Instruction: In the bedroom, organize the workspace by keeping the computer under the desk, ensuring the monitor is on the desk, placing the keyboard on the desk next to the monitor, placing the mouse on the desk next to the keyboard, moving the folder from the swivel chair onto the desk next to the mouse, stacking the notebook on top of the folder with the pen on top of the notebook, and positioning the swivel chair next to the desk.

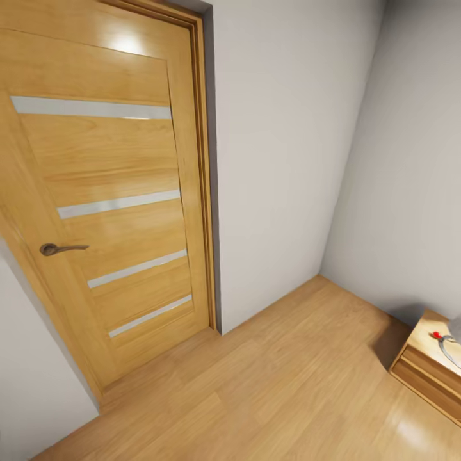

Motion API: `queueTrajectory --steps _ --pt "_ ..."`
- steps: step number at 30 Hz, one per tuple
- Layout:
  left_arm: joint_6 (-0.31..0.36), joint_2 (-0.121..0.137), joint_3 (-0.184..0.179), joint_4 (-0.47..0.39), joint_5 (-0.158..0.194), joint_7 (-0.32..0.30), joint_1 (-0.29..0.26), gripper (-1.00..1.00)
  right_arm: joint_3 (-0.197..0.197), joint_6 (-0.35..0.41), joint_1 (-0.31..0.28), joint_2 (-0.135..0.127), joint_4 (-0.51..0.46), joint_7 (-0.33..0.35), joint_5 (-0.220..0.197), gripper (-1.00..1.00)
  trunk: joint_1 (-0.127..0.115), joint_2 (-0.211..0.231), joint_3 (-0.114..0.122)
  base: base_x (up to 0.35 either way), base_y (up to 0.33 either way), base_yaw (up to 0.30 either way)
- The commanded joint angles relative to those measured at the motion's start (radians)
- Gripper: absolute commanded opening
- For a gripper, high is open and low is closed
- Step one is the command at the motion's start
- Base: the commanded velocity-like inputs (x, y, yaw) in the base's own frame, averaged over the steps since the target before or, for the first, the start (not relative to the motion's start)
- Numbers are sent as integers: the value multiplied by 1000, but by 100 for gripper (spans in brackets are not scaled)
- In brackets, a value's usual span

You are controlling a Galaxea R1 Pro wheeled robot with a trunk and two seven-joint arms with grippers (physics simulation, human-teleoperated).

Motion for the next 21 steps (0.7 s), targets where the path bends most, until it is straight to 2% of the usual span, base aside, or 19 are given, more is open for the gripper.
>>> queueTrajectory --steps 1,5,11,17,21 --pt "-3 0 -6 1 8 2 -1 100 0 -3 -1 0 2 -8 7 100 1 -2 -1 256 0 168" --pt "-2 -1 -6 1 7 2 -1 100 0 -3 -1 1 2 -10 7 100 1 -2 4 191 0 166" --pt "-1 -2 -6 1 7 2 -1 100 0 -3 -1 3 2 -13 7 100 1 -2 11 55 0 194" --pt "-2 -2 -6 1 7 2 -1 100 0 -3 -1 3 2 -14 7 100 1 -2 17 7 -3 235" --pt "-2 -2 -6 1 7 2 -1 100 0 -3 -1 3 2 -14 7 100 1 -2 19 -165 -146 260"
